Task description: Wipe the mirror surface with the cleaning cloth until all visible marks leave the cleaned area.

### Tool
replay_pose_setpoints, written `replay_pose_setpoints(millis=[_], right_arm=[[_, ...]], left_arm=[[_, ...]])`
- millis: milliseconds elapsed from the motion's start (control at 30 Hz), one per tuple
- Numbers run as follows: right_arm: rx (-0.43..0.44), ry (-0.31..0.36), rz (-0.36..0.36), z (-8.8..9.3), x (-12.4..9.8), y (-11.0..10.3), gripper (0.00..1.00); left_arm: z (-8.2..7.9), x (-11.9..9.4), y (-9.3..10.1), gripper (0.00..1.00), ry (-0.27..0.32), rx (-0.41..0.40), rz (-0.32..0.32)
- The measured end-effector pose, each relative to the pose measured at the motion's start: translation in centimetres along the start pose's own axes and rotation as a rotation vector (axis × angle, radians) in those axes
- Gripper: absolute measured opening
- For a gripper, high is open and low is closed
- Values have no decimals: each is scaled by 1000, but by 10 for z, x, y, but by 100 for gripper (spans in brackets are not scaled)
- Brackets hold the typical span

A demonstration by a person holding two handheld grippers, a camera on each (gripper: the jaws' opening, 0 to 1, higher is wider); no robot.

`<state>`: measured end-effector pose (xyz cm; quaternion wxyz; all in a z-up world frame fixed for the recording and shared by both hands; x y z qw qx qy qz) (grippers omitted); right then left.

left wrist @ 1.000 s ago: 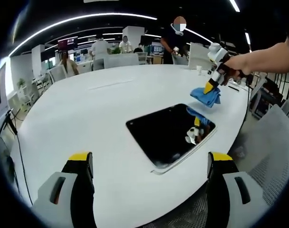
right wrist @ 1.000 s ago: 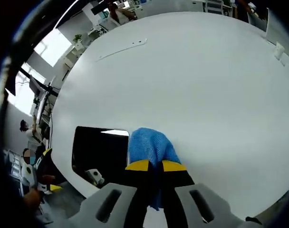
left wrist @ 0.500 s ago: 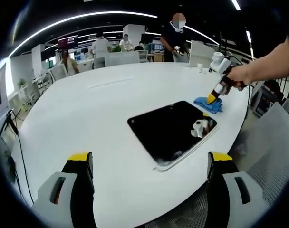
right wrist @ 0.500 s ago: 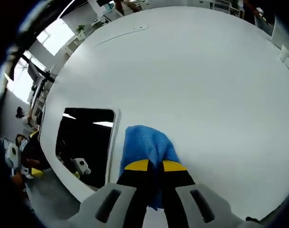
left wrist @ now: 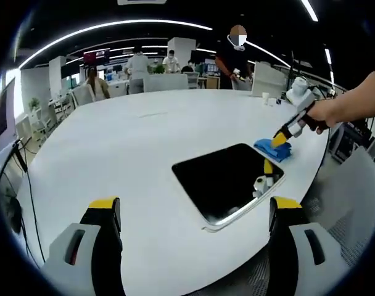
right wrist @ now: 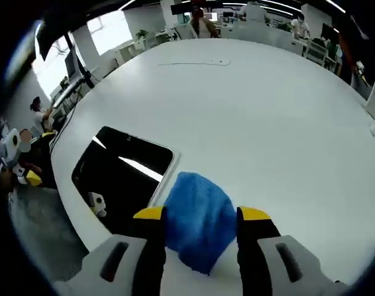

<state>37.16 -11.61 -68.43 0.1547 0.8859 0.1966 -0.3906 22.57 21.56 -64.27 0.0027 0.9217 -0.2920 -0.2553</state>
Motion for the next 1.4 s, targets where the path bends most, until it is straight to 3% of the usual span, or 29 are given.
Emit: replay_pose_setpoints(millis=[33,133,200,233,333,400,533,633,700,800,867,1033,1400], right_arm=[[14,40,-36,-1,-8,-2,53],[35,76,-105,3,-23,-6,65],[16,84,-99,15,-33,-5,77],[14,96,-93,21,-38,-5,82],[-14,126,-61,35,-46,-2,92],[20,174,-28,37,-54,3,98],[128,221,1,48,-63,16,98],[138,188,2,60,-66,20,98],[137,153,-40,66,-68,15,98],[92,184,-36,66,-71,13,98],[90,181,-37,68,-71,14,95],[106,155,-6,76,-70,14,98],[103,156,-7,73,-72,13,98]], left_arm=[[-1,-3,-2,99,0,0,17],[-4,-10,-9,99,15,-14,34],[-9,-15,-13,99,41,0,35],[-17,-18,-14,99,83,40,43],[-21,-23,-20,99,109,18,35],[-21,-25,-24,99,112,-1,37],[-19,-31,-31,99,104,8,8],[-20,-34,-31,99,107,-1,1],[-17,-36,-33,99,114,-23,-5],[-17,-40,-34,99,146,-58,-11],[-15,-39,-33,99,135,-50,-15],[-15,-38,-25,99,124,-29,3],[-11,-42,-26,99,105,-38,-27]])
Point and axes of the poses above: the point that each gripper's makers call its tool centre point, and the gripper's own axes: x roughly forward along the fingers, y roughly to its right, z roughly out of its underside, the point moved 3 cm from there along -x, roughly backward along the fingers, and after that the axes turned 14 degrees about z, right-handed, at the moved point
